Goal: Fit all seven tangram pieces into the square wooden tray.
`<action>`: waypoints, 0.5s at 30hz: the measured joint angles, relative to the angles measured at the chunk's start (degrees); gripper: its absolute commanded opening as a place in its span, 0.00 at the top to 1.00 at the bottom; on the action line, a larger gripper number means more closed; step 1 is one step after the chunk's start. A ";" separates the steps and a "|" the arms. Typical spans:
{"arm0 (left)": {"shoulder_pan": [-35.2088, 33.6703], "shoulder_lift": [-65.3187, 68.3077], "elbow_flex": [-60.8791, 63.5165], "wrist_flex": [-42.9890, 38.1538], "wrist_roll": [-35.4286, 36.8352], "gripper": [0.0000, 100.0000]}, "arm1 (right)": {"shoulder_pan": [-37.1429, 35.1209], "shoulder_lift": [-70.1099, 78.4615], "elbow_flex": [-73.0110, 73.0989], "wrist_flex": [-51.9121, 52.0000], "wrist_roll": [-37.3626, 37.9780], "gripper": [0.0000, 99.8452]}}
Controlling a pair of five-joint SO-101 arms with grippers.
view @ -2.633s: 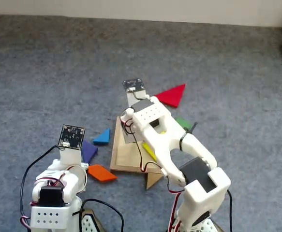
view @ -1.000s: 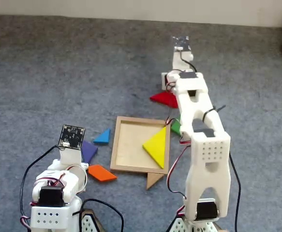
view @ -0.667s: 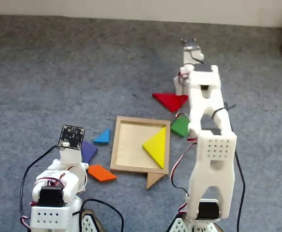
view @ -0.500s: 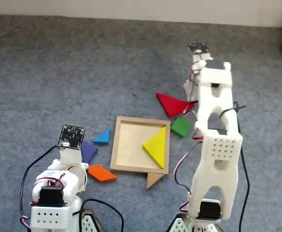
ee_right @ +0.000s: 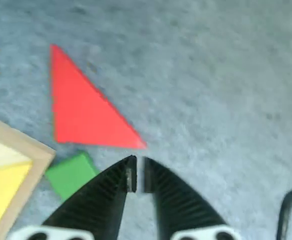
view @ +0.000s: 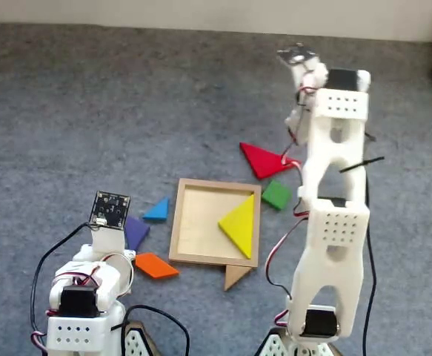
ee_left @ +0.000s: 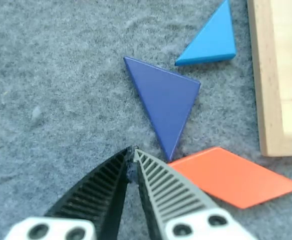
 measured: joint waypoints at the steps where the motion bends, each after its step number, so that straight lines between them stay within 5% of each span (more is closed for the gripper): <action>1: 0.00 0.00 0.00 0.00 0.00 1.00 | -0.88 0.00 0.09 0.09 0.09 0.76; 15: 0.00 0.00 0.00 0.00 0.00 1.00 | -8.18 0.09 13.27 0.18 3.34 0.53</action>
